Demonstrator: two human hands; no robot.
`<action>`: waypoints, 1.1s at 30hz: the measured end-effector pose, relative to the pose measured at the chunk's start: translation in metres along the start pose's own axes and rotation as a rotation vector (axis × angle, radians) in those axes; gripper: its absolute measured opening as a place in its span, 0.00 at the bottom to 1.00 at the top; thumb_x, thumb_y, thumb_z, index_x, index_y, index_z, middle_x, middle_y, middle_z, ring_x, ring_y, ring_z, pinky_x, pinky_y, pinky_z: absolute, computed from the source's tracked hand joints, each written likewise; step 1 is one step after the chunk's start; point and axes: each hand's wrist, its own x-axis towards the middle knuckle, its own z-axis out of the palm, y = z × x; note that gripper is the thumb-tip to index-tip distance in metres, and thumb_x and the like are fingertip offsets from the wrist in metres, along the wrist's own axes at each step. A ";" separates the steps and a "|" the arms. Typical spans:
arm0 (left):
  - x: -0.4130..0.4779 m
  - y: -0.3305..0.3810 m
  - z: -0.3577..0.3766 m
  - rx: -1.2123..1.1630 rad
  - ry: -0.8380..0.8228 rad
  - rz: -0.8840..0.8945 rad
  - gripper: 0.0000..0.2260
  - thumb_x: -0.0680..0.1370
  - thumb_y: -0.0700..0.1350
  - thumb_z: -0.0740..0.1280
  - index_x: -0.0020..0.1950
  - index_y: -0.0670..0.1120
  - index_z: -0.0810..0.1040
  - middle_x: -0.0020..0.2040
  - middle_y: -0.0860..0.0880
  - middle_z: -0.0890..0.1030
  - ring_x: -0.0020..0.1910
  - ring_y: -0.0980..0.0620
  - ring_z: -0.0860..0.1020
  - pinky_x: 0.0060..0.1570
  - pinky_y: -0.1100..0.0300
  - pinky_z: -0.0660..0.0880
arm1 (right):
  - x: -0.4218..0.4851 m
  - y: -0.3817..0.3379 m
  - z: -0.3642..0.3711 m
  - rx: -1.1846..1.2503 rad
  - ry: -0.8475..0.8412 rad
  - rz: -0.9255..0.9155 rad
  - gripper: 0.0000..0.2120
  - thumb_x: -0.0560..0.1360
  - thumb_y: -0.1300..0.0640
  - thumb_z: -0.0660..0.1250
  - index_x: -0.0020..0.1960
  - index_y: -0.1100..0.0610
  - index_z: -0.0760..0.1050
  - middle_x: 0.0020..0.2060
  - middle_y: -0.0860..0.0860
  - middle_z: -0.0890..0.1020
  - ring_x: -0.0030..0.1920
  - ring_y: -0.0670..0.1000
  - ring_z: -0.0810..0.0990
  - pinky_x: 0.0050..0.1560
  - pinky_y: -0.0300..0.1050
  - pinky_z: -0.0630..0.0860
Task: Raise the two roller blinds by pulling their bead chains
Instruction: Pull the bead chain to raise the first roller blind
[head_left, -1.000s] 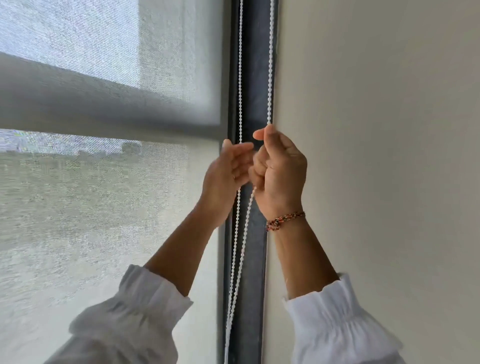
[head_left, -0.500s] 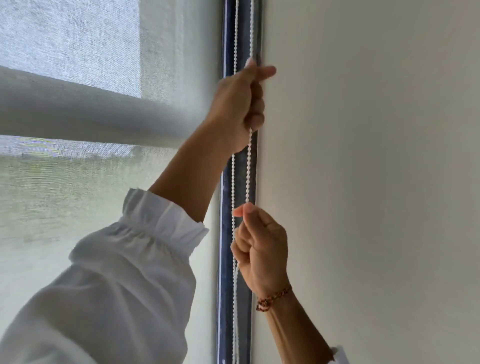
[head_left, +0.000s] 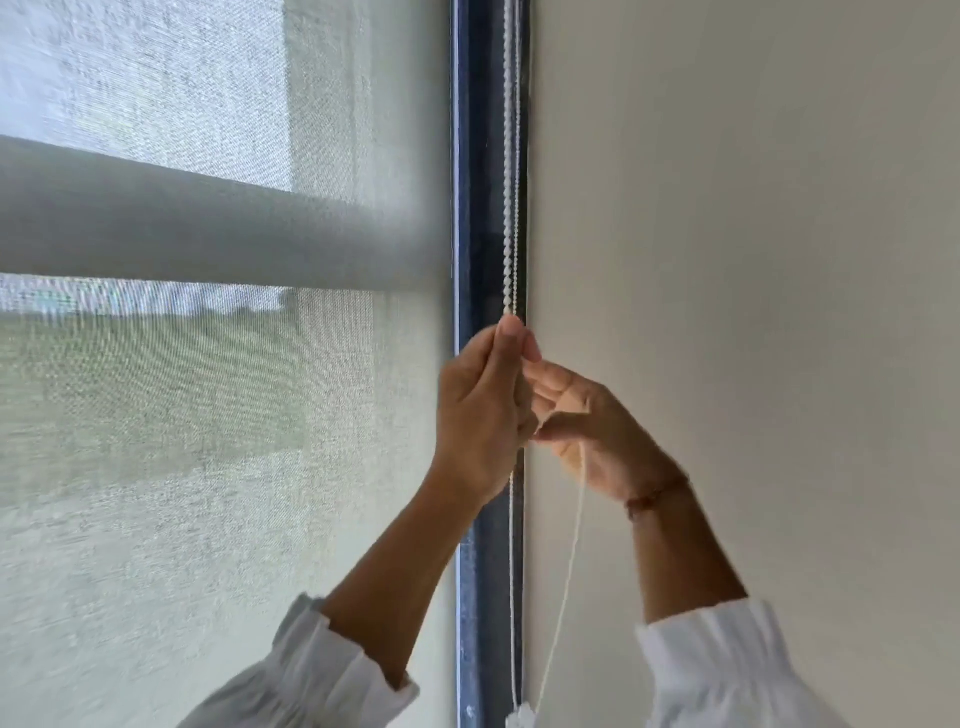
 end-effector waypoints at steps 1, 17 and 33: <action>-0.004 -0.002 -0.007 0.016 0.003 -0.014 0.18 0.80 0.47 0.56 0.31 0.50 0.73 0.18 0.57 0.64 0.15 0.61 0.59 0.16 0.71 0.57 | 0.000 -0.010 -0.008 -0.007 -0.090 0.070 0.31 0.62 0.66 0.72 0.63 0.52 0.72 0.60 0.49 0.77 0.64 0.51 0.73 0.60 0.44 0.74; -0.012 -0.019 -0.004 0.289 0.060 -0.061 0.20 0.80 0.47 0.56 0.29 0.54 0.72 0.20 0.57 0.61 0.17 0.60 0.58 0.19 0.71 0.57 | 0.080 -0.105 0.056 0.297 0.527 -0.187 0.12 0.79 0.56 0.58 0.42 0.59 0.76 0.19 0.45 0.67 0.17 0.42 0.58 0.17 0.34 0.53; 0.038 0.014 -0.025 0.241 -0.020 -0.262 0.20 0.81 0.55 0.49 0.51 0.48 0.79 0.44 0.53 0.86 0.49 0.53 0.82 0.47 0.60 0.77 | 0.004 -0.009 0.074 0.174 0.647 -0.322 0.12 0.75 0.57 0.62 0.37 0.52 0.81 0.18 0.43 0.63 0.19 0.42 0.57 0.19 0.33 0.56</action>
